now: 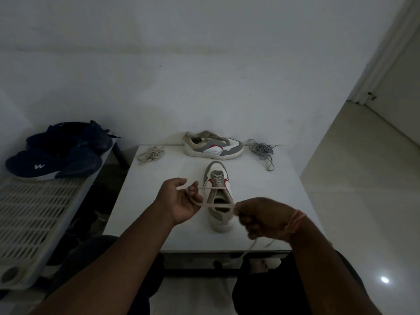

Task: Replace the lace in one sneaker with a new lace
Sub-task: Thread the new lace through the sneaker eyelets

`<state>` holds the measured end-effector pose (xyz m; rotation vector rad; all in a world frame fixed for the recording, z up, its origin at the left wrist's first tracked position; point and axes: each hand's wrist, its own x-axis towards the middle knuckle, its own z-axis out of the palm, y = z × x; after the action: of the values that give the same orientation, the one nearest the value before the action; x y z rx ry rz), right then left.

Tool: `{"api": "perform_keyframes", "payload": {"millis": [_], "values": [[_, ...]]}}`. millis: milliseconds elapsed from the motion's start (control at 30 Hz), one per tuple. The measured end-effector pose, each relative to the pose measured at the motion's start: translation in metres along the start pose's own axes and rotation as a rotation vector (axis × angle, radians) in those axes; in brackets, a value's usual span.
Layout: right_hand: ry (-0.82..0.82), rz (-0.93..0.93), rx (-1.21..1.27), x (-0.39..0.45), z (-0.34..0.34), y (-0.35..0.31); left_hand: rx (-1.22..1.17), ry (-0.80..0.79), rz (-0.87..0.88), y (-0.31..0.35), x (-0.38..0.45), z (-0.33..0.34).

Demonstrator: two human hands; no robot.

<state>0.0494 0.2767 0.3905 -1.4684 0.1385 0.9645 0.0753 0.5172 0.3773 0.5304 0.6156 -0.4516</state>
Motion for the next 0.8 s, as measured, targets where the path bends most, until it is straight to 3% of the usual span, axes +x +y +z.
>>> {"api": "perform_keyframes", "payload": {"millis": [133, 233, 333, 433, 500, 567, 633, 733, 800], "values": [[0.160, 0.114, 0.231, 0.002, -0.055, 0.006, 0.128, 0.008, 0.025, -0.006, 0.006, -0.002], [0.186, 0.131, 0.400, 0.014, -0.064, 0.006, 0.460, -0.019, 0.079, -0.011, 0.004, 0.006], [0.317, 0.053, 0.479, 0.036, -0.045, -0.001, 1.000, 0.016, 0.128, -0.025, -0.002, 0.019], [0.591, -0.235, 0.233, 0.059, -0.017, -0.014, 1.329, -0.079, 0.206, -0.045, 0.005, 0.011], [0.715, -0.532, -0.187, 0.062, 0.004, -0.024, 1.376, -0.112, 0.250, -0.050, 0.008, 0.008], [0.666, -0.741, -0.581, 0.057, 0.027, -0.028, 1.341, -0.138, 0.216, -0.049, 0.008, 0.012], [0.522, -0.832, -0.843, 0.054, 0.045, -0.025, 1.218, -0.130, 0.189, -0.047, 0.005, 0.017], [0.427, -0.882, -1.000, 0.053, 0.046, -0.020, 0.589, -0.279, 0.059, -0.036, 0.003, 0.016], [0.415, -0.840, -1.024, 0.050, 0.033, -0.019, 0.344, -0.342, -0.002, -0.025, 0.008, 0.015]]}}
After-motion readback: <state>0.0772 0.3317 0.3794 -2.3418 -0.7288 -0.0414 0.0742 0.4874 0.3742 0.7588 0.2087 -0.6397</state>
